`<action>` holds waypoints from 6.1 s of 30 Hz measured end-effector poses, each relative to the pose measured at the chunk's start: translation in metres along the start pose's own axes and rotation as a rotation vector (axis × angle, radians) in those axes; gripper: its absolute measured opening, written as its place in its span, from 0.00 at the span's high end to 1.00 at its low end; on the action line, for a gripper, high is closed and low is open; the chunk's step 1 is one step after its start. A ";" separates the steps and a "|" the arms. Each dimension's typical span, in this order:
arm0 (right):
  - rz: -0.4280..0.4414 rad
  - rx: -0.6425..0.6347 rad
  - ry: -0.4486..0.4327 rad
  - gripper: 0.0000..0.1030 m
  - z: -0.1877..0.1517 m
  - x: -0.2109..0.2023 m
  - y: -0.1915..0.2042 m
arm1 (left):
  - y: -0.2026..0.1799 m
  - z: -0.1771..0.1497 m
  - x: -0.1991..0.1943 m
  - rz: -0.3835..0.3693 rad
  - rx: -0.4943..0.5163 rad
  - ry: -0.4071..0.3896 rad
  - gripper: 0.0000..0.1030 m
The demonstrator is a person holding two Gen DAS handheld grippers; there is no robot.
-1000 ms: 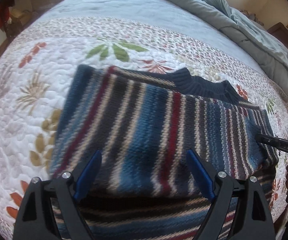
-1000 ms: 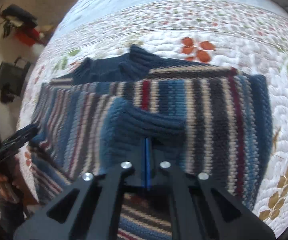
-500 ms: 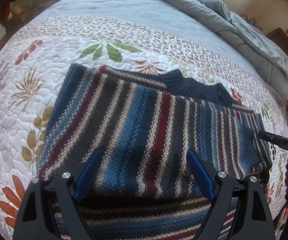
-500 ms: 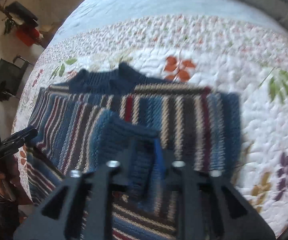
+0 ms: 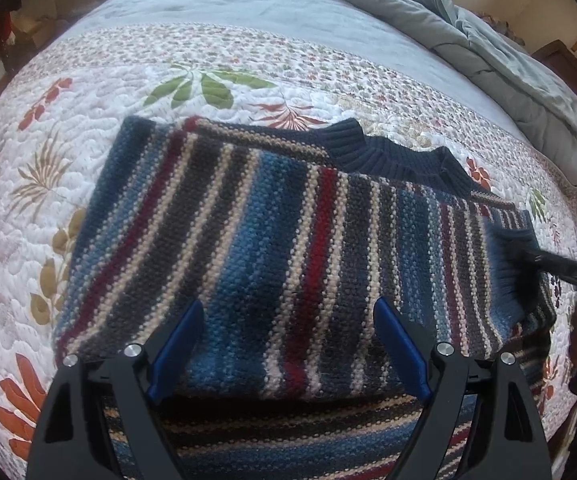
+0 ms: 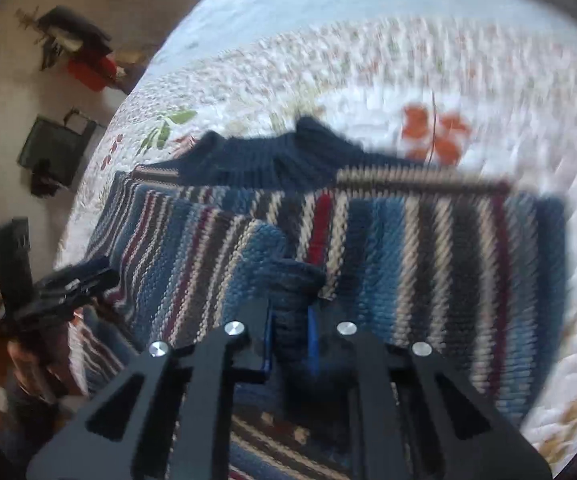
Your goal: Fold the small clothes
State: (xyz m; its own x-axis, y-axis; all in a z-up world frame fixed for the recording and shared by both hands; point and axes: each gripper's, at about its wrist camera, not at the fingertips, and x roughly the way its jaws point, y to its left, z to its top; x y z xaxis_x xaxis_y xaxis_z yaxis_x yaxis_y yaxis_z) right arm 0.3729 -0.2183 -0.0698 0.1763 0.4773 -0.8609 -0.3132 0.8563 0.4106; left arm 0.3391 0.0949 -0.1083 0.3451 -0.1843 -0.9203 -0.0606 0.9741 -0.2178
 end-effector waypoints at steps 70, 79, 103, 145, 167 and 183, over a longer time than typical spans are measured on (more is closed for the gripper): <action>-0.108 0.203 0.087 0.33 -0.379 -0.079 0.036 | 0.086 -0.298 -0.099 -0.115 -0.018 0.245 0.04; -0.086 0.236 0.049 0.34 -0.387 -0.095 0.035 | 0.056 -0.305 -0.097 -0.186 0.032 0.250 0.31; 0.185 0.310 -0.012 0.92 -0.377 -0.118 0.033 | 0.078 -0.260 -0.135 -0.282 -0.104 0.168 0.88; -0.110 -0.002 0.034 0.36 -0.183 -0.061 -0.002 | 0.025 -0.110 -0.061 -0.066 0.260 0.137 0.53; -0.064 0.013 0.071 0.92 -0.183 -0.045 -0.006 | 0.038 -0.102 -0.044 -0.050 0.185 0.166 0.90; -0.048 0.046 -0.190 0.92 -0.069 -0.126 -0.015 | 0.030 0.011 -0.109 -0.102 0.113 -0.104 0.90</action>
State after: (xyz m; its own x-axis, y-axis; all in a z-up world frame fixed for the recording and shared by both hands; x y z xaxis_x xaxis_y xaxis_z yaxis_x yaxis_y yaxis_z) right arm 0.2917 -0.3052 0.0117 0.3645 0.4607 -0.8092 -0.2578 0.8850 0.3877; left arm 0.3105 0.1455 -0.0112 0.4393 -0.2740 -0.8555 0.0832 0.9607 -0.2650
